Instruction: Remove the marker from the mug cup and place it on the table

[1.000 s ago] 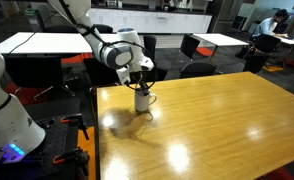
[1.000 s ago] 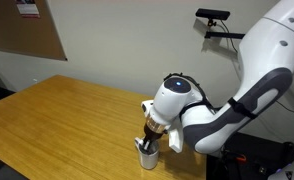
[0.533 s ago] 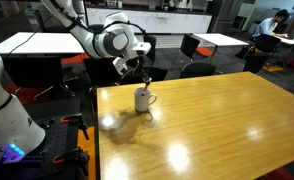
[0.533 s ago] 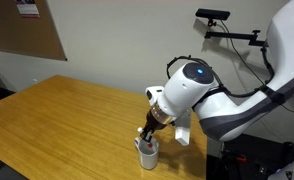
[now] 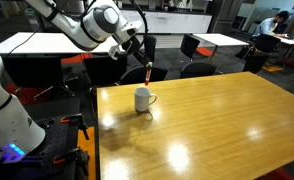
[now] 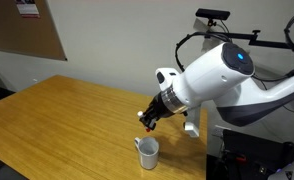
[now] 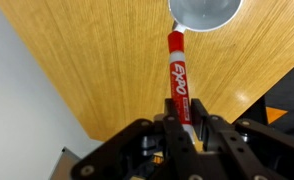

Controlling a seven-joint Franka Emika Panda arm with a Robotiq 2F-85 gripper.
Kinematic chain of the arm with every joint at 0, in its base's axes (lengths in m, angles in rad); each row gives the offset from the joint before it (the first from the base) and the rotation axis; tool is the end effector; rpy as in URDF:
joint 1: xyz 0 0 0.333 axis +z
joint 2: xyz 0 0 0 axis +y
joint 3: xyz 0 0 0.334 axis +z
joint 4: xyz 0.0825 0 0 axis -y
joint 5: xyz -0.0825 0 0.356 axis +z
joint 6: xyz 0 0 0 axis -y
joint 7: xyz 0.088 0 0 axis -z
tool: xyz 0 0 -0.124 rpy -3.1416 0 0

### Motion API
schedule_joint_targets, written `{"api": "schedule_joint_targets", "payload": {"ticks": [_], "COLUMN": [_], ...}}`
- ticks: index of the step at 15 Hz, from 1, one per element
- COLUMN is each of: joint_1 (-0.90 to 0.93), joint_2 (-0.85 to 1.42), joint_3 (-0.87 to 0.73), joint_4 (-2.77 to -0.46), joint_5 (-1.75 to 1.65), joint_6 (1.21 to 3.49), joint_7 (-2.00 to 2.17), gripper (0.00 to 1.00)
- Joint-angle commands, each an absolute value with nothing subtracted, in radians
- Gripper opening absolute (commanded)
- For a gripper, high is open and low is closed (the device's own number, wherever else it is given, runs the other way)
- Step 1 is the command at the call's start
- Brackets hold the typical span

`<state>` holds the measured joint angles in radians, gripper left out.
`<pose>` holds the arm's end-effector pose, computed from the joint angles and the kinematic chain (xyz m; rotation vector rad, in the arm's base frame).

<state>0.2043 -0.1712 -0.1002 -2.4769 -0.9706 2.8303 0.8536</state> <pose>0.4624 0.0855 0.4209 2.7607 0.1471 0.9385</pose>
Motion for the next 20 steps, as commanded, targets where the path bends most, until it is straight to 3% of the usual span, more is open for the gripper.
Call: {"api": "schedule_joint_targets", "payload": {"ticks": [1,10,20], "joint_1": [0.180,0.131,-0.035], "joint_2": [-0.252,-0.304,-0.235], "joint_3": [-0.063,-0.061,-0.099], "joint_4": [-2.489,-2.485,-2.477], "joint_5": [-1.114,-1.360,-1.222], "joint_6": [2.756,2.562,2.552], "joint_7": [0.982,1.259,1.188], "gripper": [0.05,0.05,0.05]}}
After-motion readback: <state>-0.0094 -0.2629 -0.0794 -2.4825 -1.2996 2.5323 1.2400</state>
